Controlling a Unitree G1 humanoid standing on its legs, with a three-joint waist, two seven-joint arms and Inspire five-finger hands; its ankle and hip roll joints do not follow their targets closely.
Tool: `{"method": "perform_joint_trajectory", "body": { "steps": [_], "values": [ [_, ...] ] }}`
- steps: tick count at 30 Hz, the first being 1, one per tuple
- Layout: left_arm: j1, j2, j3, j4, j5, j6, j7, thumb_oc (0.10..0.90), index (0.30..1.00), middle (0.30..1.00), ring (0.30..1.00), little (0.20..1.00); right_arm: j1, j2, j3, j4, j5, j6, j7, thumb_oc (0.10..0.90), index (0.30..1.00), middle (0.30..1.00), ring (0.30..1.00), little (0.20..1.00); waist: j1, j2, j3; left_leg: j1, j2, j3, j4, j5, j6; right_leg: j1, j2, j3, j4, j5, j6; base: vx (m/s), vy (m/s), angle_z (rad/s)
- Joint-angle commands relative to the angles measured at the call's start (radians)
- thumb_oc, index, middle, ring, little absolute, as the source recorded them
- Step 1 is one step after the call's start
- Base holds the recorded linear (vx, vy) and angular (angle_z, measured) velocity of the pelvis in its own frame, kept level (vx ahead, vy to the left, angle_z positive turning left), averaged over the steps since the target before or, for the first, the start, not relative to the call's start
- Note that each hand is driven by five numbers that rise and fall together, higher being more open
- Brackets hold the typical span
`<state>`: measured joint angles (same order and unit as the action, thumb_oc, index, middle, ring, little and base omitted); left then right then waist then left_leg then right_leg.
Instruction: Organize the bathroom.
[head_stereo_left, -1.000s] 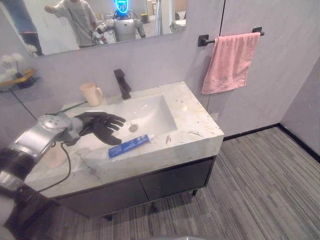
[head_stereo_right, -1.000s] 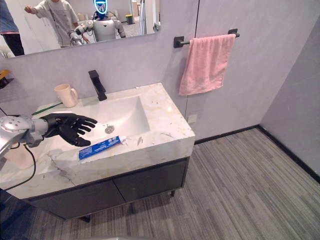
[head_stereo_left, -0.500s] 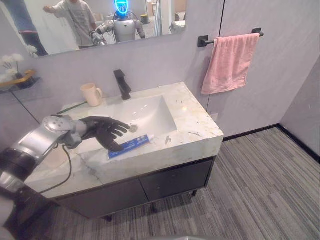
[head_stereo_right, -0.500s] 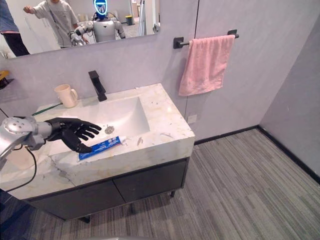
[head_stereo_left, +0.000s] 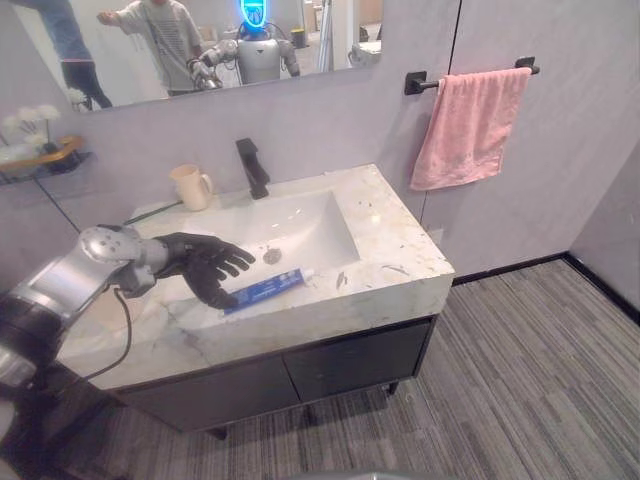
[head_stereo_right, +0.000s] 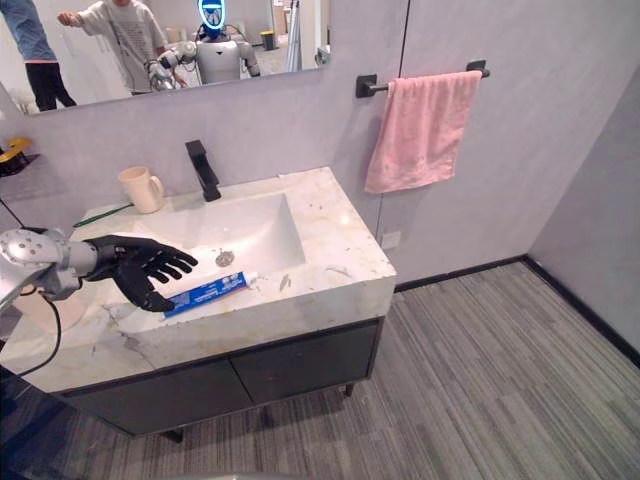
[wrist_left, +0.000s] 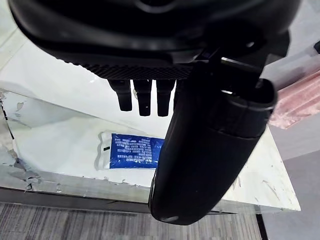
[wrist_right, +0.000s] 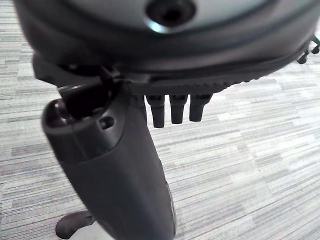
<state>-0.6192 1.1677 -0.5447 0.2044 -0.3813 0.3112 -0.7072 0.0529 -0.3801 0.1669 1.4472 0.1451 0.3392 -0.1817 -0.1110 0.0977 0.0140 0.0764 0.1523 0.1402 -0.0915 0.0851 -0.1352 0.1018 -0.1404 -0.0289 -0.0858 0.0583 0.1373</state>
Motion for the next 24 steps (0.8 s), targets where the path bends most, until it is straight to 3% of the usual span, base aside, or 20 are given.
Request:
{"method": "perform_joint_trajectory", "body": {
  "steps": [1,10,19,24],
  "values": [
    [-0.243,0.118,0.035,0.003,0.040,-0.047,-0.004,0.800,0.900,0.900,0.900,0.900,-0.023,-0.086,0.006,0.083,0.009,0.011,-0.018,0.800,0.900,0.900,0.900,0.900,0.008,0.056,0.006,0.020,0.048,0.022,0.004,-0.020,0.032,-0.022,-0.037,-0.045,0.015,-0.019,0.037,0.00,0.000,0.05],
    [-0.249,0.133,0.014,-0.047,0.055,-0.014,-0.044,0.800,0.900,0.900,0.900,0.900,-0.018,-0.096,0.000,0.080,-0.002,0.002,-0.019,0.800,0.900,0.900,0.900,0.900,0.008,0.059,0.011,0.017,0.048,0.024,0.004,-0.018,0.031,-0.024,-0.038,-0.049,0.016,-0.020,0.038,0.00,0.000,0.01],
    [-0.253,0.149,0.002,-0.075,0.086,-0.020,-0.058,0.800,0.900,0.900,0.900,0.900,-0.019,-0.100,0.002,0.080,-0.001,-0.002,-0.017,0.800,0.900,0.900,0.900,0.900,0.011,0.065,0.015,0.019,0.044,0.023,0.004,-0.016,0.031,-0.022,-0.040,-0.051,0.016,-0.019,0.039,0.00,0.000,0.00],
    [-0.251,0.154,0.014,-0.073,0.104,-0.036,-0.012,0.800,0.900,0.900,0.900,0.900,-0.017,-0.101,0.001,0.076,-0.008,-0.010,-0.021,0.800,0.900,0.900,0.900,0.900,0.011,0.067,0.018,0.017,0.044,0.021,0.004,-0.015,0.031,-0.024,-0.041,-0.053,0.019,-0.020,0.039,0.00,0.000,0.00]
  ]
}}
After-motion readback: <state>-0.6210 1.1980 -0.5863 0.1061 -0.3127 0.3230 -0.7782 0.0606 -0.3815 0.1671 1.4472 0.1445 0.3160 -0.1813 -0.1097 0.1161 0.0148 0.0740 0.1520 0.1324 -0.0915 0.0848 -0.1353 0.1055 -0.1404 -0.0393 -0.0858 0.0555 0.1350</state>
